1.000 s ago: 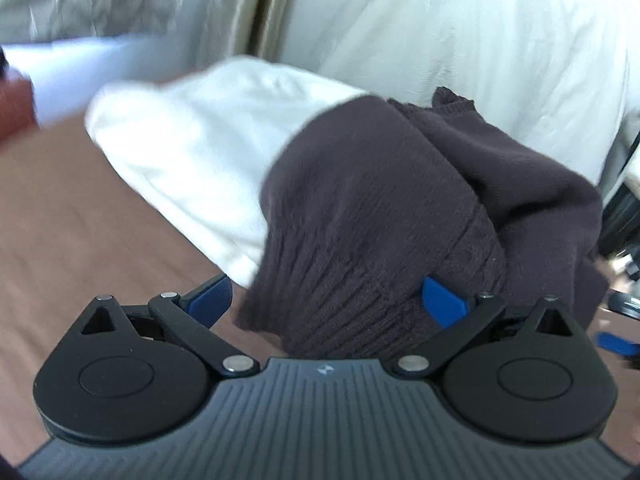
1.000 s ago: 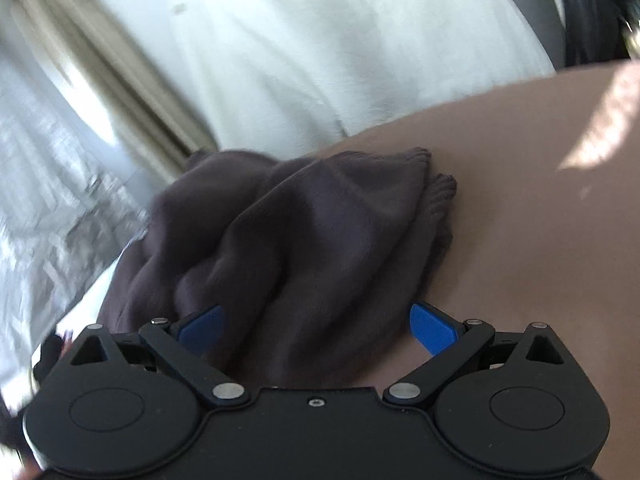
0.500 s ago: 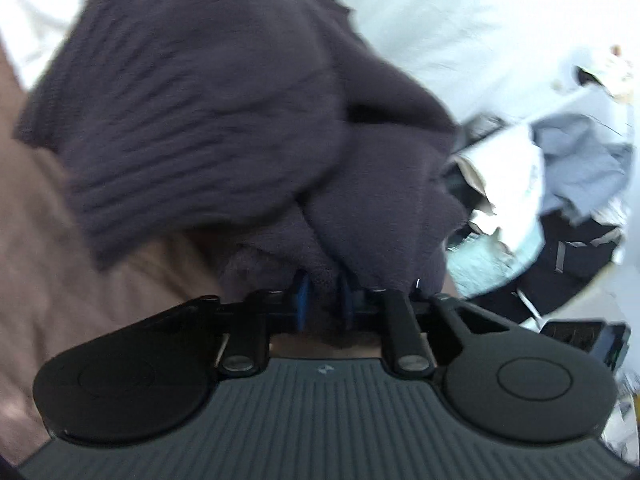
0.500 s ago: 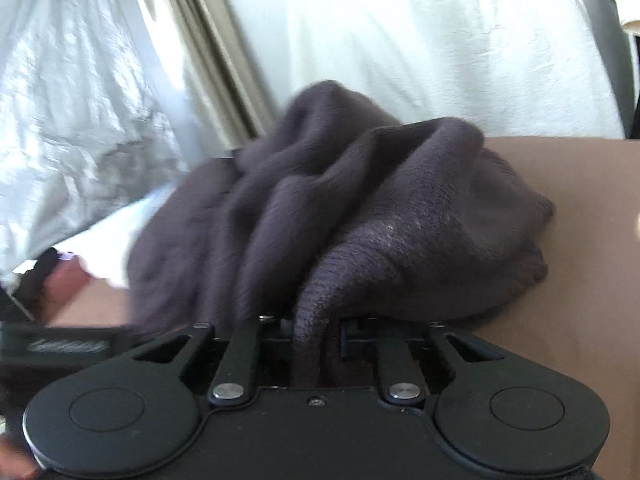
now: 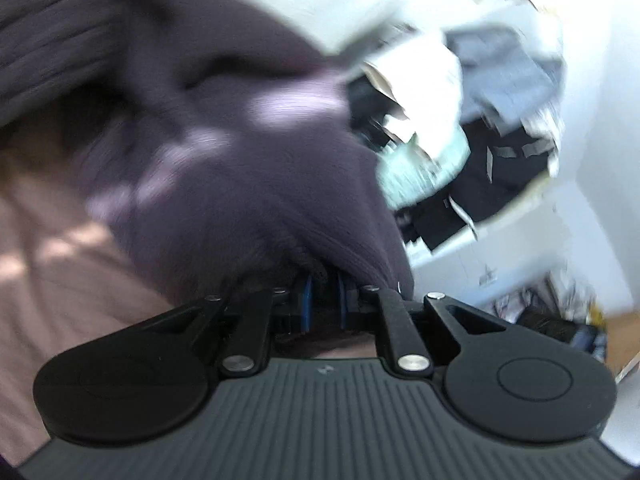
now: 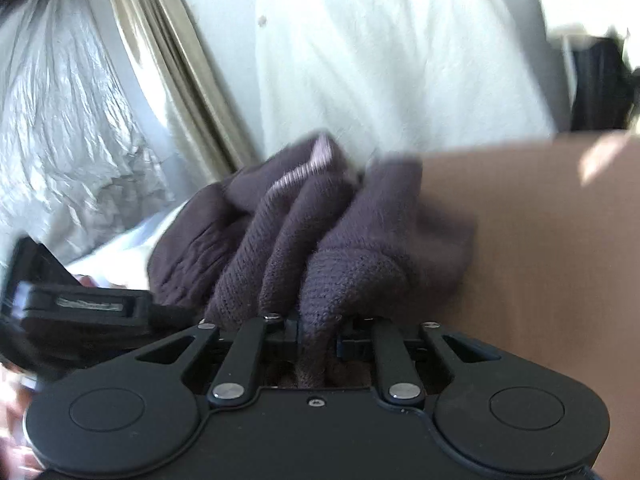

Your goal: Fold clothes

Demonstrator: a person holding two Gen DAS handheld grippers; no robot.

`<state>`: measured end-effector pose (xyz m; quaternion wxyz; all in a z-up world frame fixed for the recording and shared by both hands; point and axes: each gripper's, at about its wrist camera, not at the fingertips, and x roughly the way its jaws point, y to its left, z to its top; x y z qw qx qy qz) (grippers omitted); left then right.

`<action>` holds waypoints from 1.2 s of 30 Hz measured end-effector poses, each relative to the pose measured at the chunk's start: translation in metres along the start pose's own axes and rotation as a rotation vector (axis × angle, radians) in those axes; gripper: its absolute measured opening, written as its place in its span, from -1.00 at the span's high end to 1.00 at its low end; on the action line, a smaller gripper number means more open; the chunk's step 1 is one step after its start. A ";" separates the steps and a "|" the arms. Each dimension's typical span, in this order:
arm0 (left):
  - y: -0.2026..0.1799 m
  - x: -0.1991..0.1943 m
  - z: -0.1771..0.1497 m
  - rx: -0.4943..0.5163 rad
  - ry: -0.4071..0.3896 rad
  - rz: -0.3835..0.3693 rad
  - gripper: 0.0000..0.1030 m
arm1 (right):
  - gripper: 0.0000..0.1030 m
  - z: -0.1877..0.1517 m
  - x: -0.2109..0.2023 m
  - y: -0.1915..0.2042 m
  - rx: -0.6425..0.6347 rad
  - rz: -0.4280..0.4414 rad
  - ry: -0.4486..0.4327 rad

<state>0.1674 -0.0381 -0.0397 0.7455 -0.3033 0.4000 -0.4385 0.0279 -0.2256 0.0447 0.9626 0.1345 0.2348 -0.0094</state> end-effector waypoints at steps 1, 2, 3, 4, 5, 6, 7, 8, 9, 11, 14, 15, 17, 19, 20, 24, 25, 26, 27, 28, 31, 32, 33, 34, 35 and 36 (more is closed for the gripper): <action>-0.021 0.003 -0.003 0.038 0.007 -0.018 0.92 | 0.69 0.008 -0.016 0.012 -0.103 -0.056 -0.062; -0.040 0.004 -0.006 0.066 0.011 -0.064 1.00 | 0.69 0.017 -0.033 0.024 -0.196 -0.096 -0.126; -0.059 0.006 -0.009 0.093 0.015 -0.111 1.00 | 0.72 0.029 -0.052 0.027 -0.242 -0.111 -0.182; -0.076 0.007 -0.012 0.122 0.020 -0.143 1.00 | 0.72 0.040 -0.070 0.024 -0.239 -0.113 -0.226; -0.088 0.008 -0.016 0.153 0.025 -0.138 0.99 | 0.72 0.051 -0.085 0.016 -0.223 -0.119 -0.258; -0.100 0.009 -0.019 0.185 0.031 -0.133 0.85 | 0.72 0.057 -0.096 0.006 -0.222 -0.164 -0.266; -0.110 0.010 -0.023 0.221 0.039 -0.112 0.67 | 0.72 0.062 -0.106 -0.004 -0.221 -0.212 -0.270; -0.115 0.014 -0.026 0.269 0.054 -0.040 0.58 | 0.72 0.061 -0.108 -0.016 -0.224 -0.268 -0.245; -0.117 0.017 -0.028 0.317 0.065 0.056 0.35 | 0.73 0.059 -0.110 -0.029 -0.221 -0.325 -0.218; -0.117 0.020 -0.031 0.405 0.079 0.231 0.14 | 0.73 0.046 -0.112 -0.063 -0.148 -0.437 -0.154; -0.104 0.020 -0.026 0.461 0.083 0.455 -0.21 | 0.72 0.009 -0.120 -0.107 -0.031 -0.548 -0.096; -0.094 0.019 -0.018 0.429 0.079 0.521 -0.40 | 0.72 -0.003 -0.122 -0.115 -0.022 -0.566 -0.083; -0.060 0.018 0.001 0.228 0.093 0.583 -0.66 | 0.73 -0.019 -0.120 -0.122 -0.037 -0.590 -0.046; -0.010 0.003 0.006 -0.074 0.116 0.601 -0.65 | 0.73 -0.018 -0.117 -0.117 -0.120 -0.598 -0.043; 0.009 -0.010 0.001 -0.146 0.110 0.584 -0.63 | 0.73 -0.017 -0.115 -0.115 -0.159 -0.599 -0.044; 0.033 -0.030 -0.002 -0.200 0.025 0.614 -0.66 | 0.73 0.000 -0.121 -0.106 -0.232 -0.552 -0.104; 0.035 -0.031 0.000 -0.185 -0.006 0.631 -0.66 | 0.73 0.000 -0.118 -0.104 -0.234 -0.546 -0.104; 0.040 -0.029 0.001 -0.186 -0.009 0.625 -0.66 | 0.72 -0.001 -0.115 -0.102 -0.235 -0.540 -0.104; 0.046 -0.027 0.002 -0.187 -0.012 0.619 -0.66 | 0.72 -0.002 -0.113 -0.100 -0.234 -0.534 -0.102; 0.051 -0.025 0.003 -0.188 -0.015 0.613 -0.66 | 0.72 -0.008 -0.113 -0.100 -0.220 -0.533 -0.093; 0.070 0.003 0.018 -0.191 0.043 0.621 -0.66 | 0.72 -0.019 -0.111 -0.107 -0.168 -0.531 -0.050; 0.074 0.011 0.019 -0.183 0.076 0.641 -0.66 | 0.72 -0.022 -0.111 -0.109 -0.154 -0.530 -0.036; 0.077 0.017 0.020 -0.171 0.094 0.652 -0.66 | 0.72 -0.019 -0.113 -0.110 -0.149 -0.532 -0.037; 0.077 0.018 0.020 -0.154 0.071 0.642 -0.70 | 0.72 -0.016 -0.114 -0.111 -0.143 -0.533 -0.038; 0.074 0.017 0.020 -0.138 0.041 0.639 -0.70 | 0.72 -0.013 -0.116 -0.112 -0.140 -0.536 -0.040; 0.065 0.015 0.020 -0.091 0.024 0.651 -0.63 | 0.73 -0.005 -0.120 -0.112 -0.147 -0.545 -0.051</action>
